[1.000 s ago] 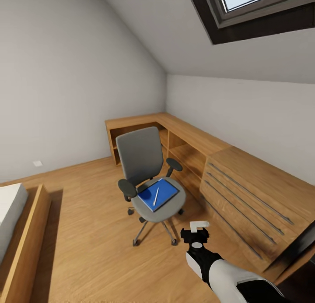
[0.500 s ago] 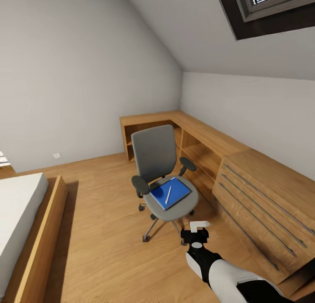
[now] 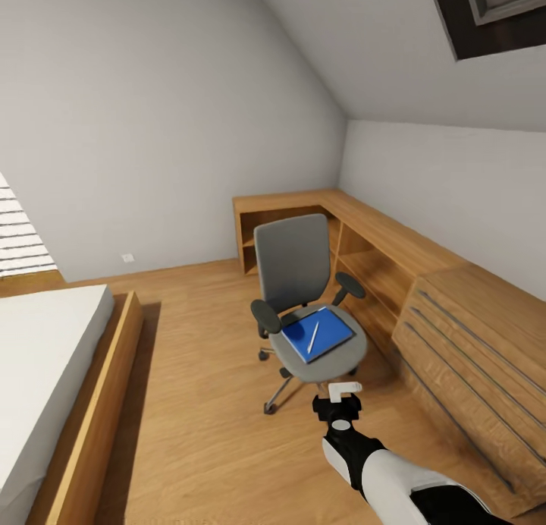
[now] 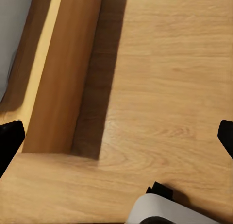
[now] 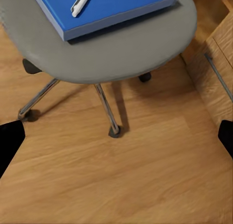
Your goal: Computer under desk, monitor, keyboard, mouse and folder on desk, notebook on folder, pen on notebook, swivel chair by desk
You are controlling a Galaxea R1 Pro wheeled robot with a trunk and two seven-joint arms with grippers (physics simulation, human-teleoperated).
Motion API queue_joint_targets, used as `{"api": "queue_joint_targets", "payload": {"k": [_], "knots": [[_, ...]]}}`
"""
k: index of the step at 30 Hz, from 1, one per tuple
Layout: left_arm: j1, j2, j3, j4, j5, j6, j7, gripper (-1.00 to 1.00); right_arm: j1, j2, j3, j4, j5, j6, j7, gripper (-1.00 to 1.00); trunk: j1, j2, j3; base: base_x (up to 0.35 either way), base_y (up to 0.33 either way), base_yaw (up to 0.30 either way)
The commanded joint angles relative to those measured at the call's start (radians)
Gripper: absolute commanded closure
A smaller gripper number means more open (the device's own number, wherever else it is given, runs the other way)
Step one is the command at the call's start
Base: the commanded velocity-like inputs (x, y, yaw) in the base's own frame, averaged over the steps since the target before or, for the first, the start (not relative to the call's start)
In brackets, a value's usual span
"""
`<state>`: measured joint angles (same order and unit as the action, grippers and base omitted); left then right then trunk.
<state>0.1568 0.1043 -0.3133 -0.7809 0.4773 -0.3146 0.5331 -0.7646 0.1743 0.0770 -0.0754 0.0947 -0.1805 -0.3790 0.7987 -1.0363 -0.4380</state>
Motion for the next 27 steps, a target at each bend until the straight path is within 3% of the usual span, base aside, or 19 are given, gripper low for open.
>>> {"api": "queue_joint_targets", "payload": {"k": [1,8,24,27], "knots": [[0.000,0.002,-0.007,-0.001,0.011,-0.006,0.005,-1.00,-0.001,0.000,0.007,0.001,0.007,0.001,-0.008,-1.00,0.000,-0.001,-0.002,0.000,0.000,0.218],[0.000,-0.001,-0.011,-0.003,0.006,-0.009,0.005,-1.00,-0.001,0.000,0.007,0.002,0.013,-0.012,-0.008,-1.00,0.000,-0.001,-0.005,0.000,0.000,0.139],[0.000,-0.026,-0.050,-0.013,-0.010,-0.021,0.012,-1.00,-0.001,0.000,0.005,0.002,0.016,-0.047,-0.008,-1.00,0.000,-0.001,-0.006,0.000,0.000,0.009],[0.000,-0.029,-0.050,-0.014,-0.006,-0.021,0.008,-1.00,-0.001,0.000,0.006,0.003,0.016,-0.056,-0.008,-1.00,0.012,-0.022,-0.015,0.000,0.000,0.000]]}}
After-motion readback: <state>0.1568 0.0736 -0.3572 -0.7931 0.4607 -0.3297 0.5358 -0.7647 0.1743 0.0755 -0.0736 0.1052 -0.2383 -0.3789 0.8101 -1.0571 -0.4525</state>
